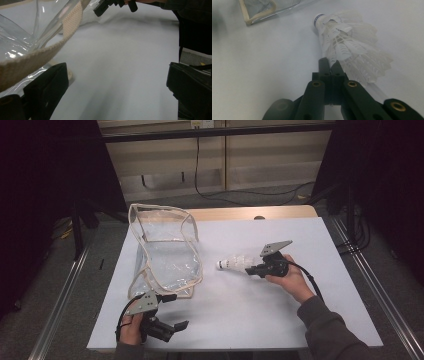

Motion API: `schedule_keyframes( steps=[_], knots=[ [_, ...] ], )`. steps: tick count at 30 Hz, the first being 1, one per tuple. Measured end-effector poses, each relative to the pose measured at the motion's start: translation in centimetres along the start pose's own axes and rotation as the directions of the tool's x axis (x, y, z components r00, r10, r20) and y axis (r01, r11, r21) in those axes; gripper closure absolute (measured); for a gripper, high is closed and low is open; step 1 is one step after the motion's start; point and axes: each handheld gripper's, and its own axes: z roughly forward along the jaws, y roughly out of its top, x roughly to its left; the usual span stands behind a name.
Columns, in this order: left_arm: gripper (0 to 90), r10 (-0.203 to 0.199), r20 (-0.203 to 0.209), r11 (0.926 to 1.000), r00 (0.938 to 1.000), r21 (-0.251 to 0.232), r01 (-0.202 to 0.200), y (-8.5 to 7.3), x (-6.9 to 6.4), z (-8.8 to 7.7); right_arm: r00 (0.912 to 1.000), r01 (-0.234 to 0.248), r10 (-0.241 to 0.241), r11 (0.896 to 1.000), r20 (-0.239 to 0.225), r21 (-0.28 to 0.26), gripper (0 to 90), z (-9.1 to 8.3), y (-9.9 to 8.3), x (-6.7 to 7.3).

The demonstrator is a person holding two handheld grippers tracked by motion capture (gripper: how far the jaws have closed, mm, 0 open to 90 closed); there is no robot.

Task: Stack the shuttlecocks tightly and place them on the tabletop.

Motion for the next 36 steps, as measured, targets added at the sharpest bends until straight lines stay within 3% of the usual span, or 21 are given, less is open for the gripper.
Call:
schedule_keyframes(
  steps=[5,18,26,36],
  knots=[
    [4.1,0.001,-0.002,1.0,1.0,0.001,-0.001,0.0,0.0,-0.1,0.9999,-0.012,0.012,1.0,0.003,-0.003,86.9,0.2,-0.1,0.0],
    [4.1,-0.007,-0.003,1.0,1.0,-0.004,0.007,0.0,0.0,0.0,0.9995,-0.033,0.033,0.999,-0.001,-0.014,57.1,0.9,-0.1,0.6],
    [4.1,-0.002,-0.001,1.0,1.0,-0.003,0.002,0.0,0.0,-0.1,0.9992,-0.04,0.041,0.999,0.007,-0.003,52.4,0.5,-0.1,0.5],
    [4.1,-0.001,-0.005,1.0,1.0,0.001,0.001,0.0,-0.1,0.0,0.9979,-0.064,0.063,0.997,-0.012,-0.033,38.2,0.5,0.1,1.2]
  ],
)
